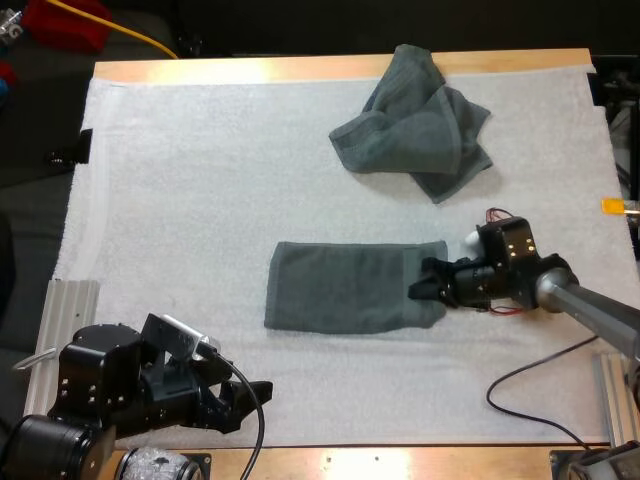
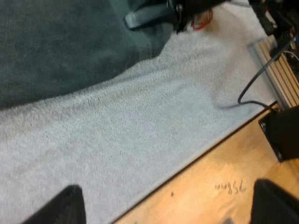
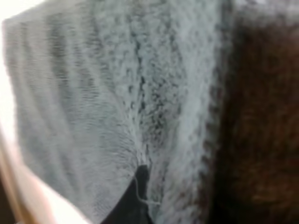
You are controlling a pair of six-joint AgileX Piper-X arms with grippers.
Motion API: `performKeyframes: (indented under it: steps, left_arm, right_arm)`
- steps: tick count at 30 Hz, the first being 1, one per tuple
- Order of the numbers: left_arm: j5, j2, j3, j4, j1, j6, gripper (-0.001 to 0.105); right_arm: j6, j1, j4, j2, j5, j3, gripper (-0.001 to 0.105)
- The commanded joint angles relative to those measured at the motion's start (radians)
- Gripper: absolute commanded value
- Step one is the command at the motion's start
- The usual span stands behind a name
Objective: Pick towel from pile, fold and stack
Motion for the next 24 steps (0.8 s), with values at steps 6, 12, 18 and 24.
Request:
performKeyframes:
  steps: [6, 12, 18, 24]
  left_arm:
    - [0.006, -0.006, -0.008, 0.002, -0.003, 0.006, 0.070]
    - [0.006, -0.006, -0.008, 0.002, -0.003, 0.006, 0.070]
    - [0.006, -0.006, -0.008, 0.002, -0.003, 0.006, 0.070]
    - [0.006, -0.006, -0.008, 0.002, -0.003, 0.006, 0.070]
  right_arm:
    - [-0.207, -0.002, 0.330, -0.039, 0.234, -0.092, 0.002]
    - [-0.376, -0.002, 0.612, -0.048, 0.465, -0.225, 0.001]
    - [-0.420, -0.002, 0.742, -0.048, 0.579, -0.300, 0.001]
    - [-0.394, 0.020, 0.766, -0.062, 0.492, -0.331, 0.001]
